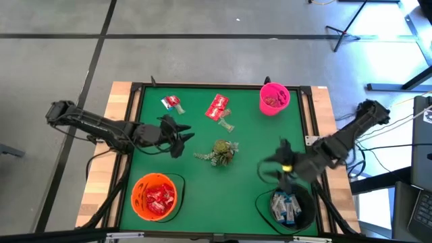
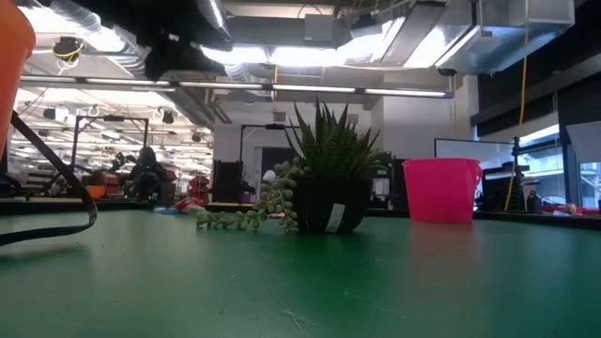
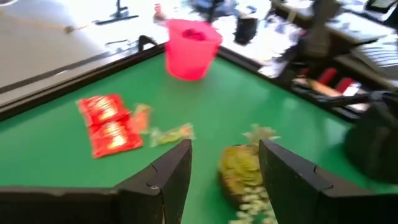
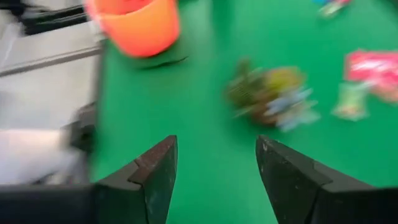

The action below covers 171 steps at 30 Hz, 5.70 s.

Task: Sort candy
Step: Put the orange gummy into the pink bucket, then put the green gummy into the pink bucket

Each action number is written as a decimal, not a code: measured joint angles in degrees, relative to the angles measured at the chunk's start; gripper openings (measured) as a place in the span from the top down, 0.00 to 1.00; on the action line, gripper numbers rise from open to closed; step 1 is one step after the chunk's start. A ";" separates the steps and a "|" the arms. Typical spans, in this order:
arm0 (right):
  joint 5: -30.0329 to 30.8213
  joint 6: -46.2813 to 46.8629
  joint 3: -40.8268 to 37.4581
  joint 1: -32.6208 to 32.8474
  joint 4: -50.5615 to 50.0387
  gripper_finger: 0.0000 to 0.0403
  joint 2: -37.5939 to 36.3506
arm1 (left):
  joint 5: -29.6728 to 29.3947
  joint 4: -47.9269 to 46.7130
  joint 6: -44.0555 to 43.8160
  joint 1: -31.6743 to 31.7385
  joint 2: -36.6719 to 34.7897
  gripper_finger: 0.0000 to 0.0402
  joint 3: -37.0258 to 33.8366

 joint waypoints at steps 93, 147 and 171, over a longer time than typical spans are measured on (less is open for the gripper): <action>6.62 -20.86 0.07 -52.82 -7.72 0.94 0.19 | 10.37 -14.53 -1.23 12.00 0.02 0.56 0.02; -26.73 -30.02 -11.78 -72.55 20.31 0.55 -7.85 | 6.80 -14.07 -11.57 11.86 0.02 0.56 0.02; -26.25 -31.00 -30.41 -48.88 45.95 0.55 -7.50 | 2.89 17.07 -11.21 7.81 7.04 0.56 4.01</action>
